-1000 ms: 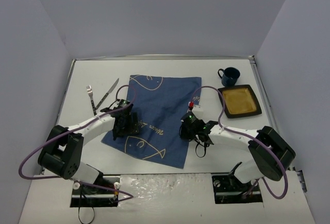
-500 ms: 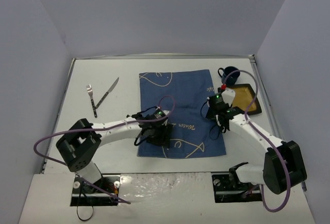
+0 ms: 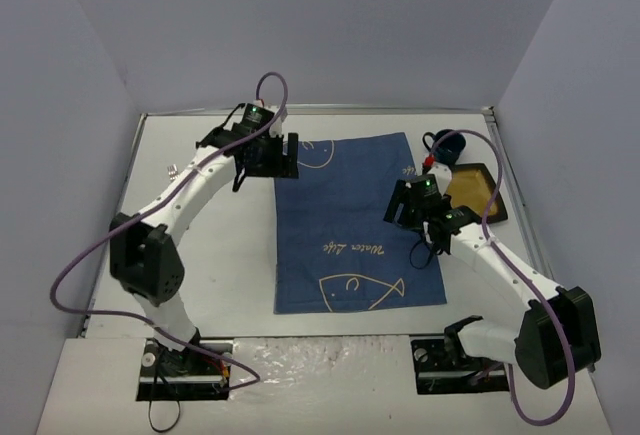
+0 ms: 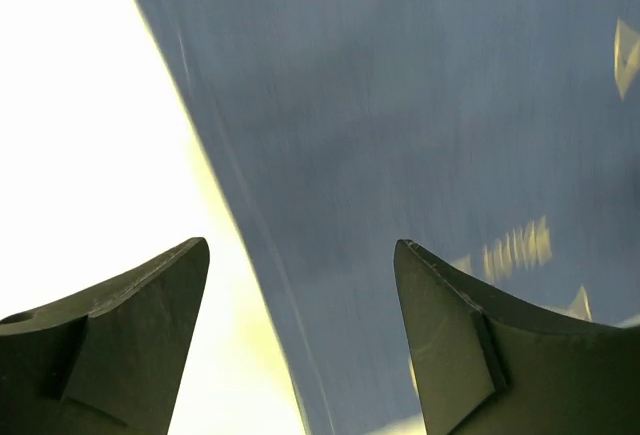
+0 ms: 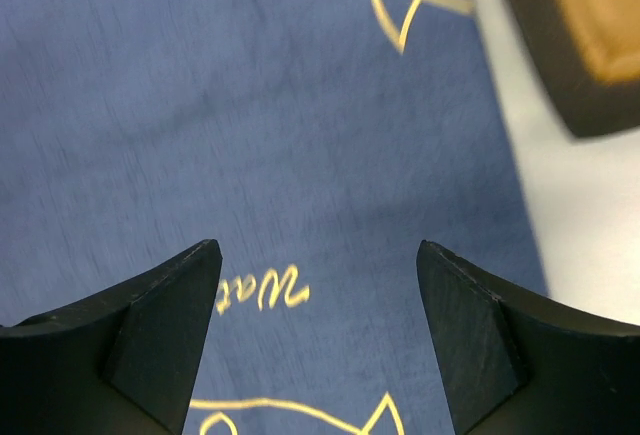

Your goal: Set the dinner table for one person

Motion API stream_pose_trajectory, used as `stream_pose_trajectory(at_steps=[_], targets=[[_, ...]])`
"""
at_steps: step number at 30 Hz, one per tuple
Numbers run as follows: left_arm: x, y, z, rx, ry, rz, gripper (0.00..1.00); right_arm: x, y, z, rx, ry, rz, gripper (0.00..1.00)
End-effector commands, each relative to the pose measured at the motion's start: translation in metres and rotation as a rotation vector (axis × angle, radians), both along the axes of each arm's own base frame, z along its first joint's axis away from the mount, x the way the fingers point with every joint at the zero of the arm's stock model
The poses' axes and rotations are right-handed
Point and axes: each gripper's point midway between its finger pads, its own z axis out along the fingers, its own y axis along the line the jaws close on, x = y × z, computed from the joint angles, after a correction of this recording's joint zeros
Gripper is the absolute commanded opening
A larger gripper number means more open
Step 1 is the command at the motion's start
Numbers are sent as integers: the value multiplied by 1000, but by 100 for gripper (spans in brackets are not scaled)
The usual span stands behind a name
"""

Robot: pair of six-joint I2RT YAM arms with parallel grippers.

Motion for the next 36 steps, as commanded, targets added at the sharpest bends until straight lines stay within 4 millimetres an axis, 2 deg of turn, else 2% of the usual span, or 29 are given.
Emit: stream_pose_trajectory(at_steps=[1, 4, 6, 8, 11, 13, 17, 22, 29, 31, 32, 36], targets=[[82, 0, -14, 163, -101, -161, 71, -11, 17, -8, 107, -16, -12, 80], [124, -4, -22, 215, -140, -196, 71, -20, 20, -21, 111, 0, -26, 89], [150, 2, -41, 269, -146, -208, 71, -25, 22, -25, 112, -1, -47, 93], [177, 6, -38, 281, -201, -181, 71, -30, 24, -28, 114, -3, -67, 96], [201, 7, -40, 275, -258, -142, 70, -37, 22, -35, 119, 0, -103, 97], [212, 7, -48, 290, -279, -125, 69, -40, 20, -38, 128, 1, -125, 97], [225, 10, -72, 320, -276, -107, 69, -43, 18, -43, 127, 11, -133, 98], [228, 9, -95, 328, -260, -109, 69, -48, 14, -52, 115, 30, -145, 98], [231, 8, -115, 335, -245, -117, 68, -52, 11, -64, 93, 62, -159, 97], [231, 8, -120, 338, -236, -117, 63, -54, 10, -68, 90, 71, -164, 97], [232, 10, -122, 346, -232, -106, 58, -55, 9, -70, 91, 73, -166, 97], [228, 20, -140, 379, -193, -66, 24, -55, 9, -75, 101, 74, -169, 96]])
